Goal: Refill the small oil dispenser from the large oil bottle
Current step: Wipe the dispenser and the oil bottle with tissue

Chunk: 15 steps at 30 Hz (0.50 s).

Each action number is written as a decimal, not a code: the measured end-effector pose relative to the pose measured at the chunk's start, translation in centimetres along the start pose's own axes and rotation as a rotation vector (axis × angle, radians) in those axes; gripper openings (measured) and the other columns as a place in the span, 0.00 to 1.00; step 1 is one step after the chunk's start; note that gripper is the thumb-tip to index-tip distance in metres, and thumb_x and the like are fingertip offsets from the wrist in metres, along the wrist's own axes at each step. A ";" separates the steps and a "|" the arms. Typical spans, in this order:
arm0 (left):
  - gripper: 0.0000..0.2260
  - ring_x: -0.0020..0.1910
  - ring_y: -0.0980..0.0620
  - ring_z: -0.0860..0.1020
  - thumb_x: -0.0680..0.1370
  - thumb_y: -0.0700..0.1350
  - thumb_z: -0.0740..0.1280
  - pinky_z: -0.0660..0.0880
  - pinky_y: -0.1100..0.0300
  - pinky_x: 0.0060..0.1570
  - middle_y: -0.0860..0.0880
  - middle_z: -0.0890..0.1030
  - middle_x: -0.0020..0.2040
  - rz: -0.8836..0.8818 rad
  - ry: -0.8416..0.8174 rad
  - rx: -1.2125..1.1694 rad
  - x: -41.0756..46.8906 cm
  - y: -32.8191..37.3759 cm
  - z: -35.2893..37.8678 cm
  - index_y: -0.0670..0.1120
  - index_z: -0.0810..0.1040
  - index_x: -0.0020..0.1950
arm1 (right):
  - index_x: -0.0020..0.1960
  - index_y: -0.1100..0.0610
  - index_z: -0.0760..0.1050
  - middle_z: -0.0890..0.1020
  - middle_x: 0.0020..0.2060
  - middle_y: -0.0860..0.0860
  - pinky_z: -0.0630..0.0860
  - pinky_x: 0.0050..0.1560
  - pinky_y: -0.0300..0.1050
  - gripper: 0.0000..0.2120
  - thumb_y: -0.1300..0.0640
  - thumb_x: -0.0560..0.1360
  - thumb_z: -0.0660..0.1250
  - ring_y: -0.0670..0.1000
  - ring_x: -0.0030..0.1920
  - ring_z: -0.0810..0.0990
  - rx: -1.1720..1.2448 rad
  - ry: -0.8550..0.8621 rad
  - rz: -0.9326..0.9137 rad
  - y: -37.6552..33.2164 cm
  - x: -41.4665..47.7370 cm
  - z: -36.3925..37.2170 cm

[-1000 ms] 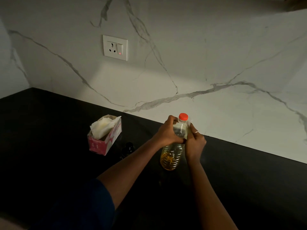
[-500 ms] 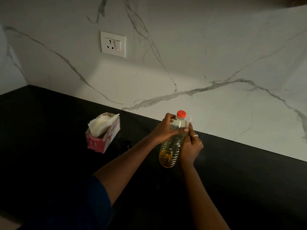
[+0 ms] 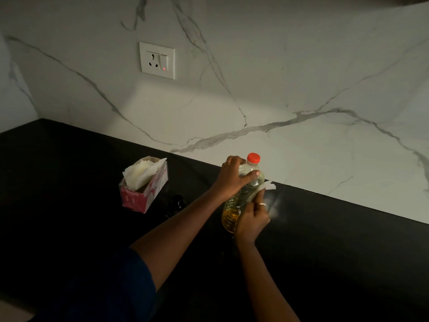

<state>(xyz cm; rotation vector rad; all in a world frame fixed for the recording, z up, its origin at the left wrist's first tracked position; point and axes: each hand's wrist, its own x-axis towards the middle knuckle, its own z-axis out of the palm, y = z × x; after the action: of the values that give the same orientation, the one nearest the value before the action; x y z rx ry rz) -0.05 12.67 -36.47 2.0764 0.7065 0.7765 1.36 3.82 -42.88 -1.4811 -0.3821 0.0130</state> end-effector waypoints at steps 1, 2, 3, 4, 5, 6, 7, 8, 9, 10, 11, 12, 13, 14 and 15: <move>0.22 0.58 0.48 0.72 0.74 0.53 0.67 0.72 0.58 0.51 0.43 0.70 0.60 0.003 0.000 0.006 0.0 0.1 -0.1 0.41 0.69 0.61 | 0.65 0.62 0.72 0.77 0.33 0.40 0.77 0.38 0.43 0.17 0.68 0.77 0.59 0.40 0.30 0.76 -0.010 -0.008 0.023 0.2 0.6 0.0; 0.23 0.56 0.50 0.72 0.74 0.54 0.67 0.70 0.60 0.49 0.44 0.71 0.60 0.006 -0.001 0.021 0.0 0.2 -0.3 0.41 0.69 0.62 | 0.64 0.63 0.73 0.77 0.34 0.41 0.78 0.39 0.44 0.16 0.67 0.77 0.59 0.41 0.32 0.76 -0.029 -0.026 0.054 0.4 1.1 0.0; 0.23 0.55 0.51 0.72 0.74 0.54 0.67 0.69 0.61 0.49 0.44 0.72 0.60 0.010 -0.001 0.044 0.1 0.4 -0.4 0.41 0.70 0.62 | 0.62 0.63 0.74 0.78 0.34 0.44 0.78 0.40 0.43 0.15 0.68 0.77 0.58 0.42 0.33 0.76 -0.058 -0.048 0.083 0.8 1.6 0.0; 0.23 0.55 0.51 0.73 0.74 0.54 0.67 0.69 0.61 0.49 0.44 0.74 0.60 0.011 0.000 0.067 0.2 0.4 -0.4 0.41 0.71 0.62 | 0.62 0.63 0.74 0.78 0.34 0.46 0.78 0.40 0.43 0.15 0.68 0.77 0.58 0.44 0.33 0.76 -0.093 -0.067 0.105 1.2 1.8 -0.1; 0.22 0.56 0.50 0.74 0.74 0.54 0.67 0.69 0.61 0.50 0.44 0.75 0.59 0.006 0.002 0.081 0.2 0.5 -0.5 0.42 0.71 0.62 | 0.63 0.63 0.73 0.78 0.35 0.48 0.78 0.42 0.44 0.16 0.69 0.77 0.57 0.45 0.34 0.76 -0.124 -0.078 0.121 1.5 1.8 -0.2; 0.22 0.56 0.49 0.75 0.74 0.54 0.67 0.70 0.60 0.50 0.45 0.76 0.59 -0.005 0.003 0.082 0.3 0.6 -0.5 0.42 0.72 0.62 | 0.65 0.62 0.72 0.77 0.35 0.48 0.78 0.44 0.46 0.18 0.70 0.77 0.57 0.45 0.34 0.75 -0.148 -0.081 0.133 1.9 1.6 -0.3; 0.22 0.57 0.49 0.75 0.74 0.53 0.67 0.70 0.60 0.51 0.45 0.77 0.59 -0.020 0.003 0.073 0.4 0.7 -0.5 0.42 0.72 0.62 | 0.67 0.61 0.70 0.77 0.36 0.47 0.78 0.46 0.48 0.20 0.70 0.76 0.57 0.45 0.35 0.75 -0.165 -0.076 0.142 2.3 1.3 -0.4; 0.21 0.57 0.48 0.75 0.74 0.53 0.67 0.70 0.60 0.50 0.45 0.77 0.58 -0.036 0.005 0.064 0.4 0.8 -0.5 0.42 0.73 0.62 | 0.68 0.60 0.69 0.76 0.36 0.45 0.79 0.46 0.50 0.21 0.71 0.76 0.57 0.45 0.35 0.76 -0.175 -0.070 0.150 2.7 0.8 -0.5; 0.21 0.56 0.48 0.75 0.74 0.52 0.67 0.70 0.60 0.50 0.45 0.76 0.58 -0.052 0.008 0.060 0.4 0.8 -0.4 0.43 0.72 0.62 | 0.68 0.59 0.69 0.76 0.35 0.45 0.80 0.45 0.51 0.21 0.70 0.76 0.57 0.45 0.34 0.76 -0.178 -0.062 0.162 3.1 0.2 -0.5; 0.21 0.56 0.48 0.75 0.73 0.52 0.68 0.70 0.59 0.50 0.44 0.76 0.58 -0.068 0.012 0.060 0.5 0.9 -0.3 0.43 0.72 0.62 | 0.68 0.59 0.70 0.77 0.35 0.47 0.80 0.43 0.52 0.20 0.68 0.77 0.58 0.47 0.34 0.76 -0.170 -0.057 0.170 3.4 -0.4 -0.6; 0.22 0.56 0.48 0.74 0.73 0.52 0.68 0.71 0.59 0.50 0.44 0.75 0.58 -0.080 0.014 0.063 0.5 0.9 -0.1 0.43 0.71 0.62 | 0.67 0.59 0.72 0.78 0.35 0.49 0.80 0.41 0.51 0.18 0.66 0.78 0.59 0.48 0.34 0.77 -0.157 -0.049 0.168 3.5 -1.0 -0.6; 0.22 0.55 0.48 0.74 0.73 0.52 0.68 0.71 0.59 0.49 0.44 0.74 0.58 -0.087 0.017 0.070 0.5 1.0 0.0 0.43 0.71 0.62 | 0.64 0.60 0.74 0.78 0.35 0.49 0.79 0.38 0.48 0.16 0.64 0.78 0.59 0.49 0.35 0.79 -0.136 -0.040 0.152 3.4 -1.4 -0.6; 0.22 0.54 0.49 0.74 0.73 0.52 0.68 0.70 0.59 0.48 0.44 0.73 0.58 -0.090 0.021 0.082 0.5 1.0 0.1 0.43 0.70 0.62 | 0.62 0.59 0.75 0.79 0.35 0.47 0.78 0.37 0.43 0.14 0.62 0.78 0.59 0.47 0.37 0.80 -0.112 -0.032 0.128 3.1 -1.6 -0.5; 0.22 0.53 0.49 0.73 0.73 0.52 0.67 0.70 0.59 0.47 0.45 0.73 0.57 -0.090 0.025 0.097 0.5 1.0 0.1 0.43 0.70 0.62 | 0.61 0.58 0.76 0.78 0.36 0.42 0.76 0.38 0.38 0.13 0.63 0.78 0.59 0.43 0.38 0.80 -0.097 -0.025 0.098 2.8 -1.6 -0.3; 0.22 0.53 0.50 0.73 0.73 0.53 0.67 0.69 0.59 0.46 0.45 0.73 0.57 -0.092 0.031 0.116 0.5 1.0 0.1 0.44 0.70 0.62 | 0.63 0.59 0.75 0.76 0.36 0.38 0.76 0.41 0.36 0.15 0.64 0.78 0.59 0.39 0.38 0.79 -0.105 -0.024 0.075 2.5 -1.4 0.0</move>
<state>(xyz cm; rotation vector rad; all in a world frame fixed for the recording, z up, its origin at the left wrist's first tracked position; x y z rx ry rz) 0.53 12.41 -35.56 2.1231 0.8762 0.7334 0.66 3.71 -45.66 -1.6002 -0.3506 0.0713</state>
